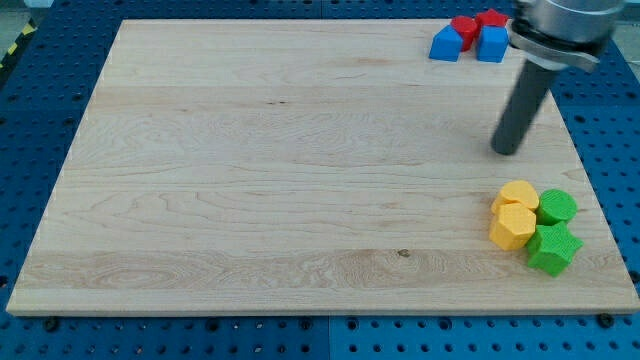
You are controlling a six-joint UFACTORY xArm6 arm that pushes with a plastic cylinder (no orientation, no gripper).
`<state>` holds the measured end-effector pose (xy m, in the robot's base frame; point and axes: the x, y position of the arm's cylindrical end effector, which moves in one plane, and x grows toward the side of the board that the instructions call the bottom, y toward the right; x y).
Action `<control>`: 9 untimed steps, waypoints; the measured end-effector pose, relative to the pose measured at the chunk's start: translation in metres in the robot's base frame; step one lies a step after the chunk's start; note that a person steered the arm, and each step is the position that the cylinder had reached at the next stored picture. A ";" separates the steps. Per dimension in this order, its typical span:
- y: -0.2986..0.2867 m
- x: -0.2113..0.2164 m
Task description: Push the green circle along with yellow heart and yellow hexagon left a bit
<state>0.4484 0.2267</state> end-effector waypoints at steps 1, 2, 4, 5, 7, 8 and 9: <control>0.025 0.024; 0.036 0.055; 0.036 0.098; 0.037 0.101; 0.037 0.112; 0.025 0.095; 0.007 0.083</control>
<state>0.5318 0.2341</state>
